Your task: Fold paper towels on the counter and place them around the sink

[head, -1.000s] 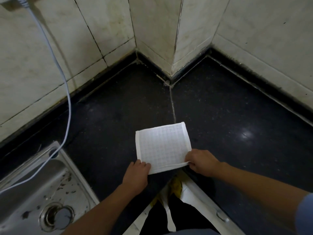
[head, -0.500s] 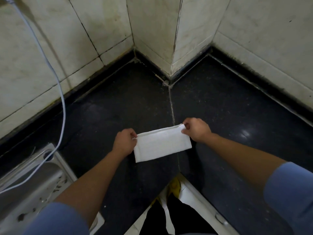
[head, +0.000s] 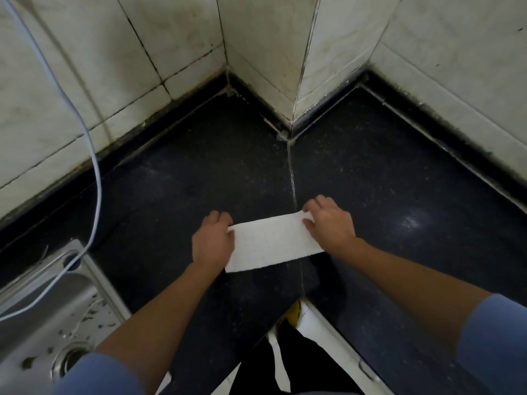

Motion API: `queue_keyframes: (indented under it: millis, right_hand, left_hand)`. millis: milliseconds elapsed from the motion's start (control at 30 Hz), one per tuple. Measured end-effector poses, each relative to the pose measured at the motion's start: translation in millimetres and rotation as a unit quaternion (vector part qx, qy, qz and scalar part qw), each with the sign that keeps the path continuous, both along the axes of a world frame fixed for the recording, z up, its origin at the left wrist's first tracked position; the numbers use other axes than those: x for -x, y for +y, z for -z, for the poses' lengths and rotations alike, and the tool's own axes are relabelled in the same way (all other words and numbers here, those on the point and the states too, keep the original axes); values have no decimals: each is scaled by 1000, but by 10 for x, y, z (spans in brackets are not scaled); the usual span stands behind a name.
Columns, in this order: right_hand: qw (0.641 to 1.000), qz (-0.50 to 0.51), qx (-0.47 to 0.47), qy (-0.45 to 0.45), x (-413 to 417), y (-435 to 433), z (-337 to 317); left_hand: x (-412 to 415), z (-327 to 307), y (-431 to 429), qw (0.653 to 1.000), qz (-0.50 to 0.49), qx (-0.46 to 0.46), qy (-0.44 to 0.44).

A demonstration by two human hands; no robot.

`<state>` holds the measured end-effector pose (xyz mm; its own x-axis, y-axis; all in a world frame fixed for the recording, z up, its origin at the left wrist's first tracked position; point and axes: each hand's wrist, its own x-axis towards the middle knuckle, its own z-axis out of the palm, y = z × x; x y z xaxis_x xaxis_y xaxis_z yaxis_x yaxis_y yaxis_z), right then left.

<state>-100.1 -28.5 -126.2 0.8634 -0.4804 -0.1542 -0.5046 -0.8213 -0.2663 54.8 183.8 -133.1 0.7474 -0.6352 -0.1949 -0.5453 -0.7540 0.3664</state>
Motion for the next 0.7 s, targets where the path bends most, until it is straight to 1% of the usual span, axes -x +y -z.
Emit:
queue_keyframes:
  millis: [33, 67, 133, 167, 200, 333, 400, 500, 533, 600, 667, 700]
  right_hand:
    - [999, -35, -13, -9, 24, 93, -21]
    - [996, -78, -35, 2, 49, 204, -25]
    - [985, -146, -73, 61, 122, 414, 29]
    - [981, -153, -86, 85, 171, 461, 67]
    - [981, -142, -98, 95, 235, 455, 103]
    - [991, -39, -118, 57, 537, 207, 225]
    - [990, 8, -125, 58, 647, 101, 228]
    - [989, 31, -120, 84, 628, 48, 179]
    - [989, 43, -116, 82, 572, 36, 149]
    - [990, 83, -106, 52, 397, 20, 90]
    - [984, 136, -109, 43, 198, 20, 55]
    - [979, 160, -113, 65, 108, 28, 50]
  left_hand:
    - [97, -25, -12, 999, 36, 6, -1]
    - [212, -37, -16, 997, 73, -5, 8]
    - [433, -8, 36, 989, 135, -48, 36]
    - [502, 23, 94, 986, 147, -63, 46]
    - [537, 59, 168, 986, 142, -67, 53]
    - [464, 192, 448, 995, 77, -50, 46]
    - [418, 223, 527, 996, 79, -39, 32]
    - [347, 213, 563, 992, 122, -32, -14]
    - [316, 196, 556, 989, 140, -38, -28]
    - [240, 137, 499, 981, 174, -55, -66]
    - [183, 82, 429, 972, 203, -92, -68]
    - [159, 78, 408, 968, 216, -112, -55]
